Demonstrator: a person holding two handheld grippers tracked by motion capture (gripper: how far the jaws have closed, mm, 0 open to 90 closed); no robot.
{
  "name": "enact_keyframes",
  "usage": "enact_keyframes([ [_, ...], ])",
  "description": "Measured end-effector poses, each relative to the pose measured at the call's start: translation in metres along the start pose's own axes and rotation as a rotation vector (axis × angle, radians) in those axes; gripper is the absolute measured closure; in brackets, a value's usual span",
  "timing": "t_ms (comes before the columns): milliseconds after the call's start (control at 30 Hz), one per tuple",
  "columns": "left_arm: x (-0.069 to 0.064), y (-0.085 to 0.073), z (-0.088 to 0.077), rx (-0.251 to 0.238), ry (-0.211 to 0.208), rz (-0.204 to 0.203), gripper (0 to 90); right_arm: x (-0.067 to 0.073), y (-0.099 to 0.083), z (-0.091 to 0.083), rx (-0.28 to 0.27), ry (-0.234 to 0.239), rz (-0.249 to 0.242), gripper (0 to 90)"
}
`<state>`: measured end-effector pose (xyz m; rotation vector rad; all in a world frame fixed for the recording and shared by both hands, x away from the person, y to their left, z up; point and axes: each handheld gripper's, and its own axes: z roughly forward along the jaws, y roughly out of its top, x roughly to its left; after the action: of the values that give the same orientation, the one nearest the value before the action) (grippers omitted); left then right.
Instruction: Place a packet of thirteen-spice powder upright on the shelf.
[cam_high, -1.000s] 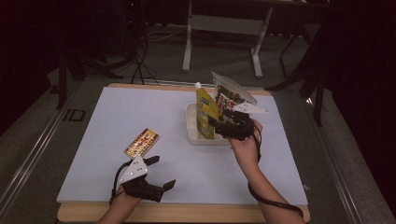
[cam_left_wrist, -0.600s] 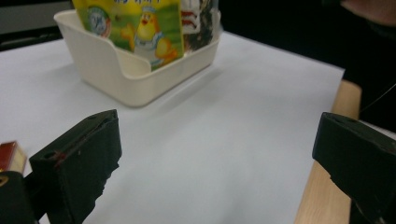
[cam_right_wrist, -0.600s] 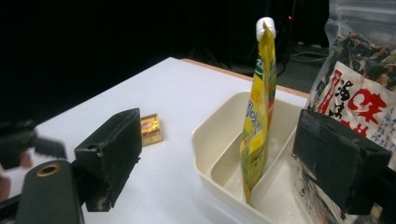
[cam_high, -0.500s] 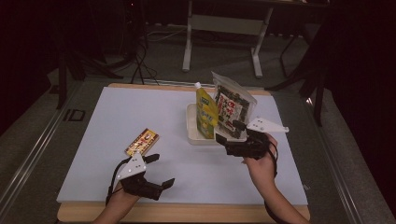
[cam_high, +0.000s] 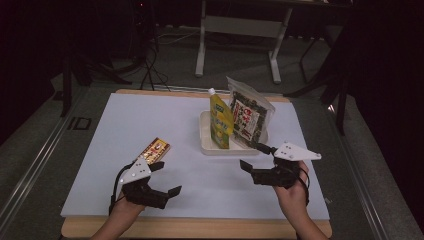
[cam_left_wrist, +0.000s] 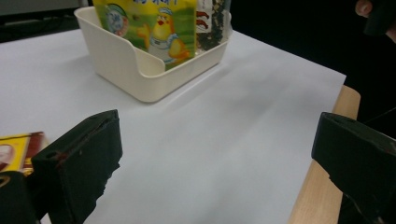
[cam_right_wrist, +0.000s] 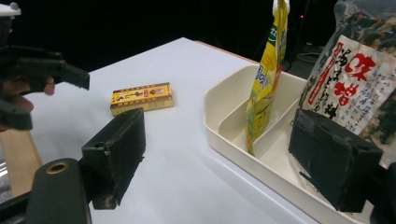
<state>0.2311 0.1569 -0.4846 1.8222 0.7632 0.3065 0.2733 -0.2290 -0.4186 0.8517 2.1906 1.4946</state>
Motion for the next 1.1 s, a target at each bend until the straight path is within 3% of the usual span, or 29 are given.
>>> enact_keyframes([
  [300, 0.02, 0.004, -0.009, 0.044, 0.054, -0.01, 1.9, 0.003, -0.008, -0.018, -0.006, 0.026, -0.027, 18.1],
  [400, 0.025, 0.004, -0.009, 0.062, 0.051, -0.009, 1.9, 0.004, -0.01, -0.023, -0.008, 0.039, -0.025, 16.1],
  [433, 0.025, 0.004, -0.009, 0.062, 0.051, -0.009, 1.9, 0.005, -0.011, -0.025, -0.011, 0.033, -0.031, 16.1],
  [500, 0.033, 0.005, -0.007, 0.1, 0.092, -0.005, 2.1, 0.005, -0.015, -0.032, -0.026, 0.007, -0.052, 13.9],
  [600, 0.038, 0.006, -0.006, 0.117, 0.106, -0.007, 2.2, 0.005, -0.02, -0.038, -0.026, -0.003, -0.053, 13.9],
  [667, 0.047, 0.008, -0.003, 0.16, 0.135, -0.004, 2.4, 0.004, -0.022, -0.041, -0.026, 0.004, -0.049, 13.9],
  [833, 0.065, 0.01, 0.002, 0.2, 0.173, -0.018, 3.3, 0.005, -0.027, -0.048, -0.049, 0.018, -0.045, 13.6],
  [900, 0.073, 0.01, 0.004, 0.216, 0.179, -0.03, 3.3, 0.005, -0.028, -0.048, -0.059, 0.049, -0.036, 12.8],
  [1100, 0.093, 0.007, 0.011, 0.25, 0.221, -0.056, 3.3, 0.009, -0.025, -0.051, -0.075, 0.055, -0.039, 10.8],
])
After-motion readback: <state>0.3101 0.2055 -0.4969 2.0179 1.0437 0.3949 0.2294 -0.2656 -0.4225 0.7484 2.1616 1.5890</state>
